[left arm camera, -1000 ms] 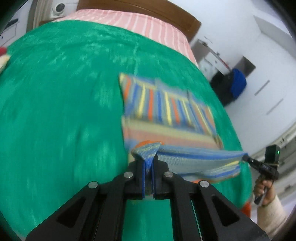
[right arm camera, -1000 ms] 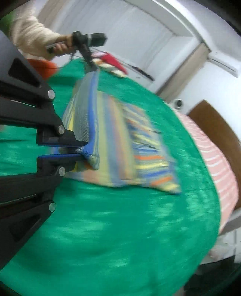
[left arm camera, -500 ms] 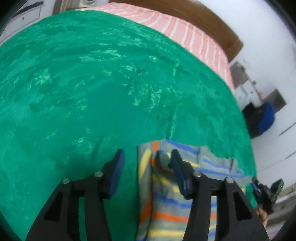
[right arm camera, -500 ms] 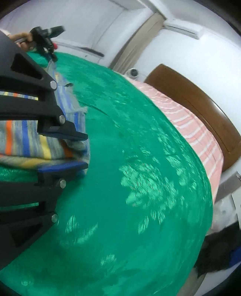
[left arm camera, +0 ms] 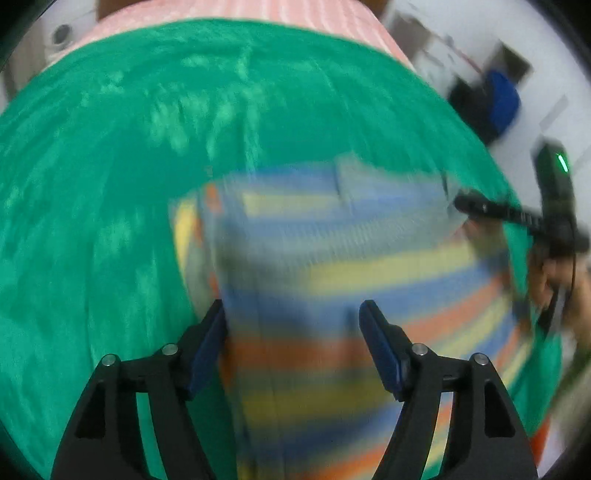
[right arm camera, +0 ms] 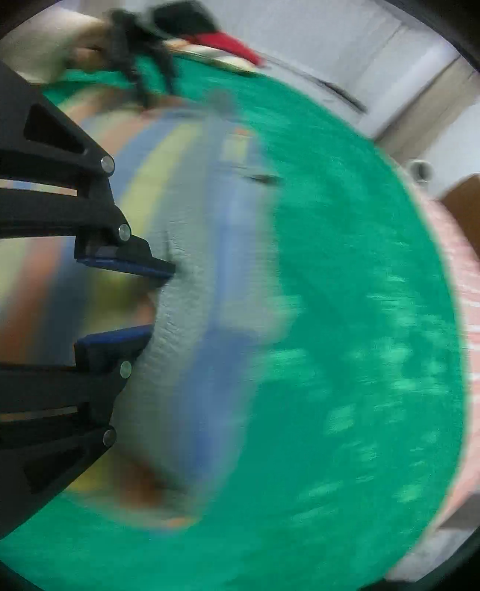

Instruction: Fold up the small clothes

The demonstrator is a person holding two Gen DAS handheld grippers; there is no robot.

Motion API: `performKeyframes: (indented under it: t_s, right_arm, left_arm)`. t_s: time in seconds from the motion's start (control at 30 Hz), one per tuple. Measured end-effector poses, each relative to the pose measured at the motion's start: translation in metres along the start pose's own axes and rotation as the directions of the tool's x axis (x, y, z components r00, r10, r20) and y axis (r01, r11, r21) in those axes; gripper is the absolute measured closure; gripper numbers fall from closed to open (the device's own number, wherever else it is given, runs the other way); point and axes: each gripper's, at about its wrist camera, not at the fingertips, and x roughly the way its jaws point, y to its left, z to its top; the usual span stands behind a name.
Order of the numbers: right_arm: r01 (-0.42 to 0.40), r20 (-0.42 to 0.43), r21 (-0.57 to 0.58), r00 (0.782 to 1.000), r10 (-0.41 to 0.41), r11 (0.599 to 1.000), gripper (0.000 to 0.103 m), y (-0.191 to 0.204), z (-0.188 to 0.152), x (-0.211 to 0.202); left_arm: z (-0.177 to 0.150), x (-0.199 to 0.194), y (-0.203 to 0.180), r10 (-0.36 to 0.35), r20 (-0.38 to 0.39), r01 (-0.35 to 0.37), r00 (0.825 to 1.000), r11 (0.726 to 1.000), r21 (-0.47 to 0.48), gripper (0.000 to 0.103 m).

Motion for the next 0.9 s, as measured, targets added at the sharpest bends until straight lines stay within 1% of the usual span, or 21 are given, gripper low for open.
performKeyframes:
  t_s: [0.07,0.1,0.13,0.17,0.2,0.23,0.27,0.33,0.37,0.43,0.47,0.53,0.57,0.6,0.63,0.67,0.7,0.73,0.77,0.83,0.9]
  right_arm:
    - [0.008,0.178,0.009,0.984,-0.009,1.000,0.076,0.009,0.011,-0.012]
    - [-0.001,0.242,0.011,0.970,-0.001,1.000,0.075,0.012,0.013,-0.021]
    - [-0.029,0.288,0.012,0.957,0.024,1.000,0.074,0.015,0.011,-0.035]
    - [-0.048,0.294,0.007,0.955,0.043,0.999,0.074,0.017,0.008,-0.043]
    - [-0.055,0.287,-0.011,0.956,0.056,0.998,0.072,0.016,0.001,-0.055]
    - [-0.050,0.276,-0.033,0.960,0.057,0.998,0.069,0.016,-0.008,-0.066]
    - [-0.046,0.270,-0.049,0.961,0.057,0.998,0.067,0.013,-0.017,-0.075]
    - [-0.027,0.265,-0.069,0.963,0.045,0.997,0.056,-0.001,-0.040,-0.098]
    - [-0.007,0.249,-0.067,0.968,0.024,0.998,0.054,-0.009,-0.058,-0.110]
    - [-0.014,0.197,-0.038,0.980,0.021,0.999,0.050,-0.024,-0.093,-0.126]
    - [-0.037,0.157,-0.008,0.987,0.038,0.999,0.048,-0.033,-0.117,-0.133]
    - [-0.096,0.068,0.052,0.993,0.092,0.994,0.042,-0.046,-0.158,-0.137]
    - [-0.115,0.034,0.080,0.993,0.113,0.990,0.042,-0.049,-0.176,-0.134]
    - [-0.120,0.019,0.092,0.993,0.119,0.988,0.042,-0.052,-0.185,-0.129]
    - [-0.108,0.002,0.103,0.994,0.109,0.989,0.042,-0.053,-0.196,-0.121]
    - [-0.100,0.009,0.116,0.995,0.099,0.988,0.042,-0.055,-0.198,-0.114]
    - [-0.123,0.031,0.135,0.992,0.119,0.983,0.044,-0.057,-0.197,-0.106]
    - [-0.148,0.039,0.139,0.989,0.144,0.979,0.068,-0.058,-0.195,-0.102]
    - [-0.162,0.031,0.133,0.987,0.160,0.978,0.090,-0.056,-0.190,-0.094]
    - [-0.132,0.015,0.161,0.991,0.131,0.978,0.093,-0.055,-0.187,-0.091]
    - [-0.120,0.011,0.148,0.993,0.120,0.982,0.093,-0.049,-0.191,-0.105]
  left_arm:
    - [0.025,-0.013,0.013,-0.003,0.119,0.015,0.993,0.995,-0.102,0.029]
    - [0.035,-0.025,0.025,-0.006,0.188,0.040,0.982,0.983,-0.177,0.027]
    - [0.038,-0.034,0.035,-0.013,0.228,0.067,0.974,0.971,-0.230,0.025]
    - [0.037,-0.040,0.044,-0.022,0.252,0.092,0.968,0.959,-0.269,0.020]
    - [0.031,-0.047,0.054,-0.036,0.260,0.114,0.965,0.950,-0.291,0.019]
    - [0.023,-0.052,0.059,-0.038,0.255,0.113,0.966,0.951,-0.286,0.019]
    - [0.012,-0.055,0.063,-0.031,0.237,0.097,0.971,0.958,-0.271,0.019]
    - [-0.026,-0.062,0.068,-0.023,0.173,0.059,0.985,0.976,-0.210,0.019]
    - [-0.036,-0.065,0.069,-0.029,0.149,0.057,0.988,0.980,-0.189,0.019]
    - [-0.075,-0.067,0.062,-0.048,0.078,0.058,0.996,0.990,-0.129,0.019]
    - [-0.099,-0.065,0.057,-0.056,0.033,0.060,0.998,0.993,-0.104,0.019]
    - [-0.120,-0.060,0.047,-0.075,-0.018,0.073,0.997,0.994,-0.085,0.019]
    - [-0.128,-0.058,0.039,-0.065,-0.020,0.064,0.998,0.996,-0.065,0.018]
    - [-0.130,-0.057,0.030,-0.026,-0.004,0.026,1.000,0.999,-0.043,0.018]
    - [-0.127,-0.051,0.026,-0.012,0.002,0.012,1.000,0.999,-0.040,0.019]
    - [-0.124,-0.049,0.020,-0.017,0.005,0.017,1.000,0.999,-0.051,0.028]
    - [-0.121,-0.045,0.015,-0.027,-0.006,0.026,1.000,0.998,-0.063,0.067]
    - [-0.120,-0.041,0.011,-0.018,-0.031,0.016,0.999,0.998,-0.054,0.093]
    - [-0.118,-0.040,0.008,-0.014,-0.058,0.011,0.998,0.999,-0.050,0.098]
    - [-0.119,-0.048,0.007,-0.002,-0.055,0.000,0.998,0.999,-0.039,0.099]
    - [-0.130,-0.069,0.011,-0.039,-0.053,0.038,0.998,0.999,-0.022,0.099]
